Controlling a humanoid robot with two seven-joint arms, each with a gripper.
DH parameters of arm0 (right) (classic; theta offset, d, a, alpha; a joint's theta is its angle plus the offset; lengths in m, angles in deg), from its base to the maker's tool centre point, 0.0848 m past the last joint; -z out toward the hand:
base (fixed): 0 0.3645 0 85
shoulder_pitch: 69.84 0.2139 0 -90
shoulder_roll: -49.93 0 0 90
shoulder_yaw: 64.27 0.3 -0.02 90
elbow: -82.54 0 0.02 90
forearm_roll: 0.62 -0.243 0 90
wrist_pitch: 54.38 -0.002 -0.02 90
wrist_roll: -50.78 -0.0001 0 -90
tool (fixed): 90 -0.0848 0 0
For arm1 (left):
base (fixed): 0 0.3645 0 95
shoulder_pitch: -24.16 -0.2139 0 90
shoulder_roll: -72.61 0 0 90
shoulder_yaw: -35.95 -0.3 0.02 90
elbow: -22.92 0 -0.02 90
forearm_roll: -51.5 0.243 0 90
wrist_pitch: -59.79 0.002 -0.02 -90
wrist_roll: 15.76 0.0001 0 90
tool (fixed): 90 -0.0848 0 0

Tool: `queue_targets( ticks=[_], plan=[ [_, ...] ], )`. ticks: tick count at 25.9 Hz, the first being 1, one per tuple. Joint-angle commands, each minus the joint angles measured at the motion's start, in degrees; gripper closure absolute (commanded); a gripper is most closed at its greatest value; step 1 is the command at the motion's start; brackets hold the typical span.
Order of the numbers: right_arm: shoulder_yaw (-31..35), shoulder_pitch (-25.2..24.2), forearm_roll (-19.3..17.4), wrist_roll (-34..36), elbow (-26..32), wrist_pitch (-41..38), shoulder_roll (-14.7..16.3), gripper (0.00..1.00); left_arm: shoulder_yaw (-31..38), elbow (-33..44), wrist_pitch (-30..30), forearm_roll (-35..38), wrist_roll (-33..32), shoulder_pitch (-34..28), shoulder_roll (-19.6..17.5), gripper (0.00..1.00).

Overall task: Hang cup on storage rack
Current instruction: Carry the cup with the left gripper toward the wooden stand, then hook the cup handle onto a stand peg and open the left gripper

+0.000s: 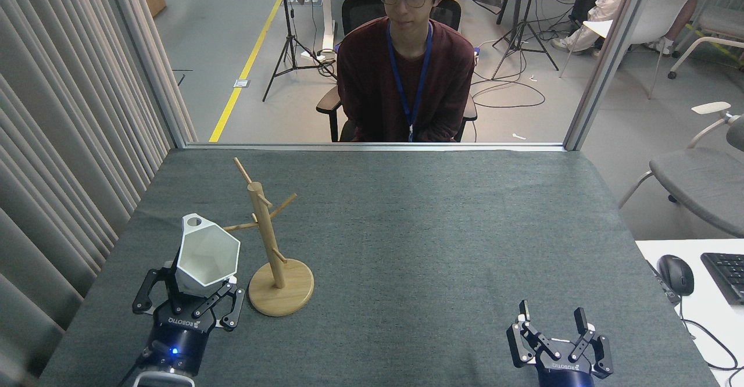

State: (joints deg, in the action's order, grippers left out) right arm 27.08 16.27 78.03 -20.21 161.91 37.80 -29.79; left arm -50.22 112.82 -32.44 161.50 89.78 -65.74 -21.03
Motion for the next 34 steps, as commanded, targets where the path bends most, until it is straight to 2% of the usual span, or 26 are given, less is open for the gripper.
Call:
queue_targets(
  ticks=[1, 4, 10, 22, 23, 24, 25, 26, 27, 34],
  plan=[
    [-0.02, -0.07, 0.01, 0.15, 0.00, -0.06, 0.18, 0.02, 0.21, -3.60, 0.55, 5.57, 0.55, 1.30, -0.14, 0.57],
    [0.06, -0.16, 0.01, 0.24, 0.00, -0.06, 0.35, 0.02, 0.12, -6.50, 1.69, 8.21, 0.72, 3.14, 0.39, 0.57],
    [0.06, -0.25, -0.08, 0.41, 0.00, -0.15, 0.35, 0.02, -0.14, -10.10, 2.31, 8.65, 0.72, 6.57, -0.05, 0.57],
    [0.15, 0.10, -0.16, 0.50, -0.09, -0.15, 0.18, 0.02, -3.65, -13.97, 2.49, 11.28, 0.72, 7.28, 0.56, 0.54],
    [0.15, 0.10, -0.16, 0.50, -0.17, -0.06, 0.27, 0.02, -3.74, -14.50, 2.49, 11.55, 0.72, 7.89, 0.65, 0.51],
    [0.15, 0.10, -0.16, 0.50, -0.17, -0.15, 0.27, 0.02, -3.74, -15.02, 2.57, 11.99, 0.63, 8.42, 0.65, 0.40],
    [0.15, 0.10, -0.16, 0.50, -0.17, -0.15, 0.35, 0.02, -3.74, -15.55, 2.57, 11.99, 0.63, 8.68, 0.83, 0.27],
    [0.15, 0.10, -0.25, 0.50, -0.17, -0.15, 0.35, 0.02, -3.74, -15.99, 2.57, 11.99, 0.72, 8.86, 1.18, 0.09],
    [0.15, 0.10, -0.25, 0.50, -0.17, -0.24, 0.35, 0.02, -3.74, -16.17, 2.57, 11.90, 0.72, 9.30, 1.44, 0.00],
    [0.15, 0.19, -0.16, 0.50, -0.18, -0.24, 0.18, 0.02, -3.39, -16.60, 2.49, 11.72, 0.72, 8.51, 2.14, 0.00]
  ],
)
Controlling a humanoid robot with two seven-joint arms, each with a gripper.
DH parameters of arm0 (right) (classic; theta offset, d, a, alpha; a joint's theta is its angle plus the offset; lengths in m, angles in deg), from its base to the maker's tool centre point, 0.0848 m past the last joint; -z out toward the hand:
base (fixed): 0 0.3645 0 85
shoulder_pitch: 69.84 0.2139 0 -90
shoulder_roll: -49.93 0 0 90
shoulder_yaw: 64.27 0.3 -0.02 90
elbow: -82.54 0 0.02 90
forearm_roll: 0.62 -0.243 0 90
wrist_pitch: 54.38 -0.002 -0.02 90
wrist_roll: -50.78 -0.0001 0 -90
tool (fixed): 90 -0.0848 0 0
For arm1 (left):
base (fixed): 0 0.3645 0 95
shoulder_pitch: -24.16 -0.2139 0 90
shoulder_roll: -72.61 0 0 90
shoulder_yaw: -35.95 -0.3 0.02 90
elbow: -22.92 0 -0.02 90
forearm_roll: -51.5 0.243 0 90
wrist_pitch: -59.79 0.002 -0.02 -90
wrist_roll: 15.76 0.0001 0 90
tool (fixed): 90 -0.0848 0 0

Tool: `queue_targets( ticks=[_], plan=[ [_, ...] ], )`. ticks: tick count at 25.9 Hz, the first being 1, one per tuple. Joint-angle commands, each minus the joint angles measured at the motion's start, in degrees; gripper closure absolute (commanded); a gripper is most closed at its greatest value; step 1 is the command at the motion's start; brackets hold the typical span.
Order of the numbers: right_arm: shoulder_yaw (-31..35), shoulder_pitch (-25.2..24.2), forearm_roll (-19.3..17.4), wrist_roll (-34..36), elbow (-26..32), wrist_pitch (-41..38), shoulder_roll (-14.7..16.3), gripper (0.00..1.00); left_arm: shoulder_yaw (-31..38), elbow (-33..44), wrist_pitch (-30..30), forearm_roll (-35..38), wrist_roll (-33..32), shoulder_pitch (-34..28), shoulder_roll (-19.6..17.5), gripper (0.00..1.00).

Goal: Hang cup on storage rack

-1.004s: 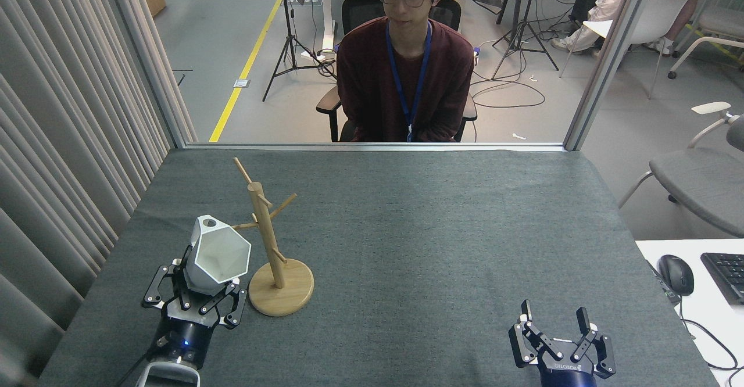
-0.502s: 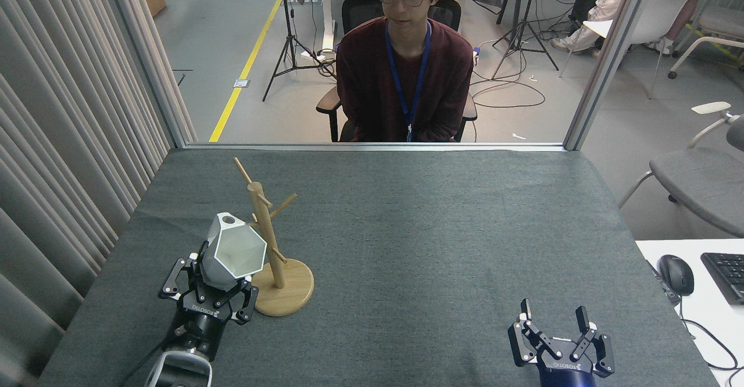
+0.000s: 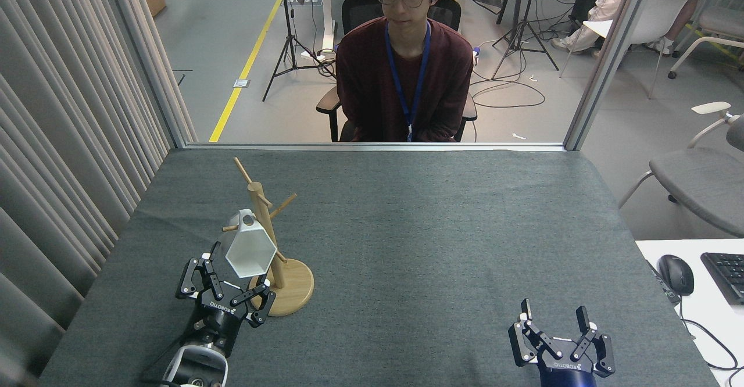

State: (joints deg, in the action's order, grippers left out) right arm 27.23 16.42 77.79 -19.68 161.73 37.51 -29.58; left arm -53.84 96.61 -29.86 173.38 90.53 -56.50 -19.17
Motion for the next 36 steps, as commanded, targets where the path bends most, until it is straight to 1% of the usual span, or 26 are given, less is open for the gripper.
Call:
queue_targets(
  ticks=[1, 5, 8, 10, 11, 13, 15, 17, 19, 20, 21, 22, 26, 28, 36],
  plan=[
    [0.00, 0.04, 0.08, 0.06, 0.00, 0.05, -0.04, 0.02, 0.32, -0.66, 0.00, -0.24, -0.03, -1.61, 0.28, 0.00],
    [0.00, 0.04, -0.01, -0.03, 0.00, -0.04, 0.14, 0.02, 1.55, -0.13, -0.09, -0.94, -0.03, -6.44, 0.98, 0.00],
    [0.00, -0.13, 0.08, 0.15, 0.09, -0.57, 0.14, 0.02, 4.36, 2.77, -1.41, -3.58, -0.03, -10.48, 1.68, 0.00],
    [0.00, -0.40, 0.08, 0.23, 0.18, -0.65, 0.32, 0.02, 5.33, 5.59, -3.87, -10.17, -0.12, -12.42, 1.68, 0.00],
    [-0.09, -0.48, 0.08, 0.23, 0.27, -0.74, 0.49, 0.02, 5.77, 7.34, -5.45, -14.57, -0.56, -13.04, 1.68, 0.00],
    [0.00, -0.66, 0.08, 0.41, 1.06, -2.24, 1.90, 0.02, 6.12, 11.65, -7.47, -22.56, -1.26, -14.27, 1.51, 0.00],
    [-0.09, -1.63, 0.08, 0.41, 2.29, -4.08, 2.60, 0.02, 6.21, 16.22, -9.06, -28.27, -3.37, -16.64, 1.16, 0.00],
    [-0.09, -2.86, 0.16, 0.41, 3.43, -4.43, 3.13, 0.02, 6.12, 20.08, -10.02, -31.53, -6.00, -18.75, 1.51, 0.00],
    [-0.09, -3.38, 0.16, 0.41, 4.13, -4.52, 3.66, 0.02, 6.04, 23.34, -10.02, -32.14, -7.94, -20.33, 1.86, 0.00],
    [-0.09, -3.82, 0.16, 0.41, 4.22, -4.52, 3.66, 0.02, 5.77, 24.13, -9.85, -32.06, -9.08, -20.95, 2.48, 0.00],
    [-0.09, -4.17, 0.16, 0.41, 4.22, -4.52, 3.66, 0.02, 5.68, 24.31, -9.85, -32.06, -10.14, -21.30, 3.88, 0.00],
    [-0.09, -4.44, 0.16, 0.41, 4.22, -4.70, 3.66, 0.02, 5.42, 24.48, -9.32, -32.06, -10.75, -21.30, 4.23, 0.00],
    [-0.09, -4.97, 0.25, 0.41, 4.22, -4.61, 3.74, 0.02, 2.70, 24.48, -6.51, -32.06, -10.93, -21.30, 4.23, 0.00],
    [-0.09, -4.97, 0.25, 0.41, 4.22, -4.61, 3.92, 0.02, 2.52, 24.48, -5.81, -32.14, -10.93, -21.03, 4.41, 0.00],
    [-0.09, -4.97, 0.78, 0.50, 4.22, -4.52, 4.01, 0.02, 2.52, 24.39, -6.24, -32.06, -10.93, -20.42, 4.59, 0.00]
  ],
)
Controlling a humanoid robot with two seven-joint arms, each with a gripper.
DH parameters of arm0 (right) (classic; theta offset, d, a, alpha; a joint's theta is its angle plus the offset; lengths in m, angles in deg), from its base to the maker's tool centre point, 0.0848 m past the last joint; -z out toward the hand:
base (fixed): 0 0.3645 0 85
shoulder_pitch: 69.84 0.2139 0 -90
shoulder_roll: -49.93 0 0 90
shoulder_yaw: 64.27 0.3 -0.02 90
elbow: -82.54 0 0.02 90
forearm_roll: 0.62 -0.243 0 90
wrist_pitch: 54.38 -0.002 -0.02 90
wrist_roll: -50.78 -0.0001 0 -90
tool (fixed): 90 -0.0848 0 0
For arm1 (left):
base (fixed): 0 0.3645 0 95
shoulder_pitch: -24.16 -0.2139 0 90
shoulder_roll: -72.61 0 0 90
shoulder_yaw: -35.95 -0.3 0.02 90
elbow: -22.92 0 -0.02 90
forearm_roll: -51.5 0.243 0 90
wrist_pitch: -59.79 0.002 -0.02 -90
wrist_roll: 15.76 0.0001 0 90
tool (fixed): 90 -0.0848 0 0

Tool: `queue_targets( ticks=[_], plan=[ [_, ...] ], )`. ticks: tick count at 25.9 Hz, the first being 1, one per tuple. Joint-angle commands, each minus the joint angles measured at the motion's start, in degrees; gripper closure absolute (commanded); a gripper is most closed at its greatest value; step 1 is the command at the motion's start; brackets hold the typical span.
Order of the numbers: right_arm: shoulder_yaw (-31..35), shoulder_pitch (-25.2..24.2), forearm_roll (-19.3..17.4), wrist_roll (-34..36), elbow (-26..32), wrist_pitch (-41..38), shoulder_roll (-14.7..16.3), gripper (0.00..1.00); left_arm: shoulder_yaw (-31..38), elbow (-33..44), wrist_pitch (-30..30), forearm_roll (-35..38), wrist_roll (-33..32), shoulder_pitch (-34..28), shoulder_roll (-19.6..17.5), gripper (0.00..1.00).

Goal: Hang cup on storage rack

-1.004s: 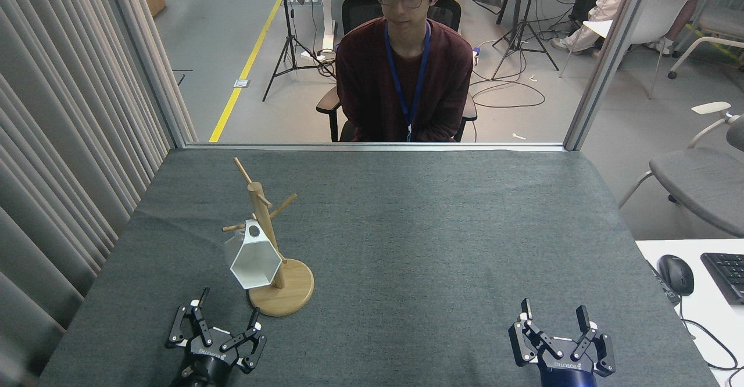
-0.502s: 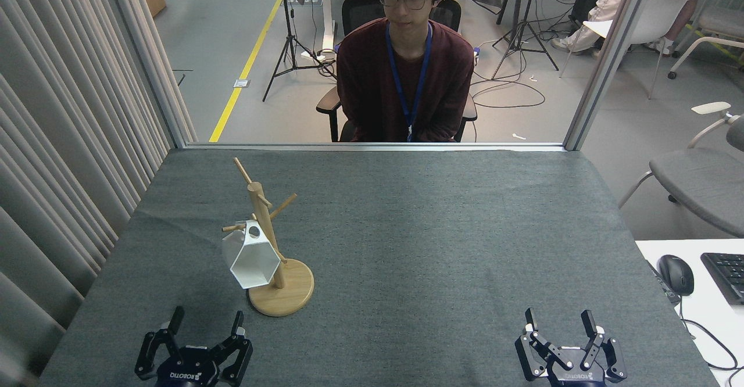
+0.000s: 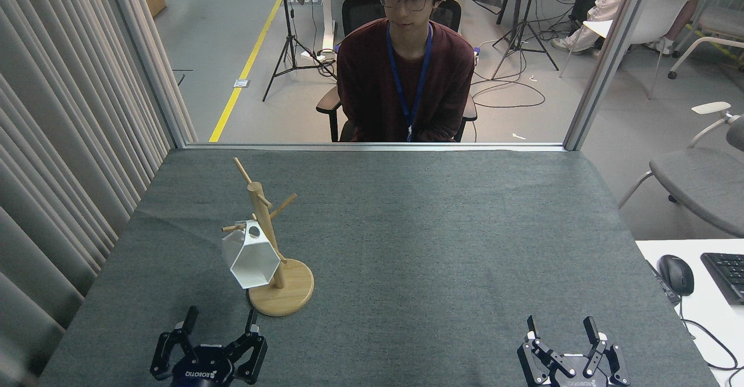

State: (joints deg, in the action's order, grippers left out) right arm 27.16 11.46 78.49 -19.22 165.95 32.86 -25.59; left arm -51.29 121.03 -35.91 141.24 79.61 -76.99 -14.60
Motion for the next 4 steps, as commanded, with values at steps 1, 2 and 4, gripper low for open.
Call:
queue_targets(
  ticks=[1, 2, 4],
  plan=[
    [0.07, -0.01, 0.08, -0.05, 0.00, 0.12, 0.02, 0.02, -0.03, -0.03, -0.28, 0.08, 0.08, 0.07, 0.01, 0.00],
    [0.07, -0.01, 0.08, -0.05, 0.00, 0.12, 0.02, 0.02, 0.05, -0.11, -0.28, 0.08, 0.17, 0.07, 0.01, 0.00],
    [-0.02, -0.01, 0.08, 0.13, 0.00, 0.04, 0.02, 0.02, 0.05, -0.11, -0.28, 0.17, 0.34, 0.07, -0.07, 0.00]
  ],
)
